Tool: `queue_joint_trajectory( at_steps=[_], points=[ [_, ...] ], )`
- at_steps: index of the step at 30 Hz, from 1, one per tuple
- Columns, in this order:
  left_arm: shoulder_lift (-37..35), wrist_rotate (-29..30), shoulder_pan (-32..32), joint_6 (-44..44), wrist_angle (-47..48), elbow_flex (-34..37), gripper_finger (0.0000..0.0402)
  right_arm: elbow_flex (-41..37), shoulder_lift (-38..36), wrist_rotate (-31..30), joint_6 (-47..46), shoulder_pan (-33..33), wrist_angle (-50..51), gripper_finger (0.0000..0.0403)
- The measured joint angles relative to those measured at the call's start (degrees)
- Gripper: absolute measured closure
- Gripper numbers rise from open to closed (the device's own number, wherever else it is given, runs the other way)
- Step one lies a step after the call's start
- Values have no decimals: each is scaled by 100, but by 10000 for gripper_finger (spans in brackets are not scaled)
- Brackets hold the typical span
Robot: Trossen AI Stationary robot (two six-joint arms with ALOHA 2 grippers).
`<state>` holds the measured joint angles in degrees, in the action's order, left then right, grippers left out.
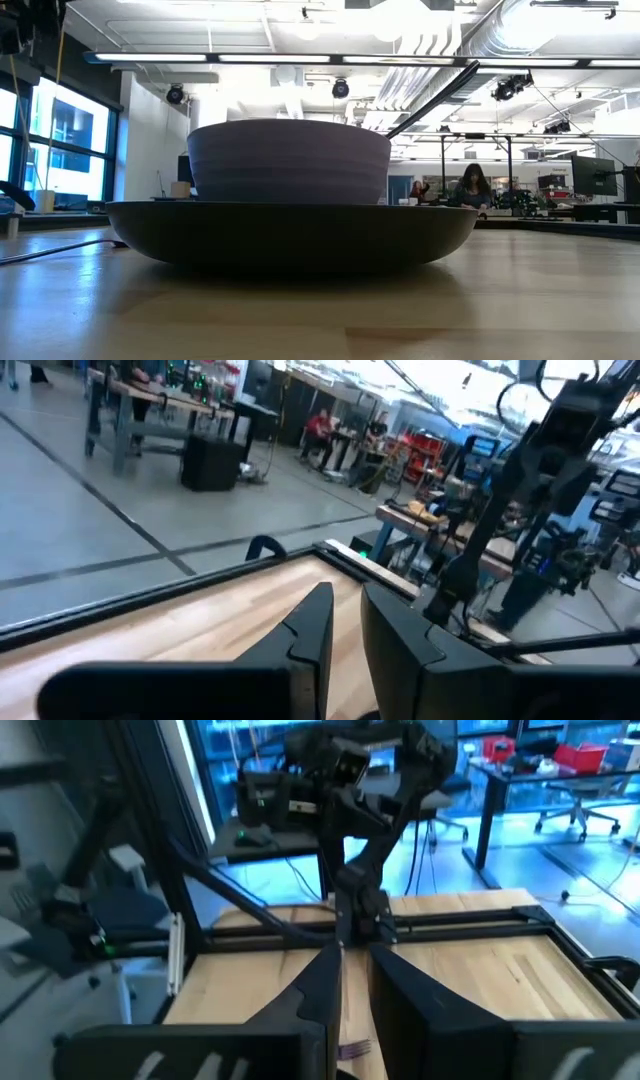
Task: Set table place
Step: Return to Home Position
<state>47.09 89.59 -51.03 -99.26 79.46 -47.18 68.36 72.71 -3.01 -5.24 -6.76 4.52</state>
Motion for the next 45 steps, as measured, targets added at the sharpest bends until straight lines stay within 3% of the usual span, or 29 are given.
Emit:
queue_joint_trajectory(
  at_steps=[9,16,29,35,45],
  points=[
    [0,39,0,-5,9,0,355,-1331,-905,335,-144,95,-1079,359],
    [12,43,0,-9,-67,0,355,-1675,-1080,810,-335,391,-1273,359],
    [978,49,-147,490,-1616,0,358,-1675,-1091,1232,-244,678,-1258,359],
    [1174,39,-407,683,-2177,0,395,-1675,-1091,1296,-326,678,-1251,359],
    [1169,6,-450,2458,-4413,0,382,-1675,-1091,1297,-381,678,-1255,359]
  ],
)
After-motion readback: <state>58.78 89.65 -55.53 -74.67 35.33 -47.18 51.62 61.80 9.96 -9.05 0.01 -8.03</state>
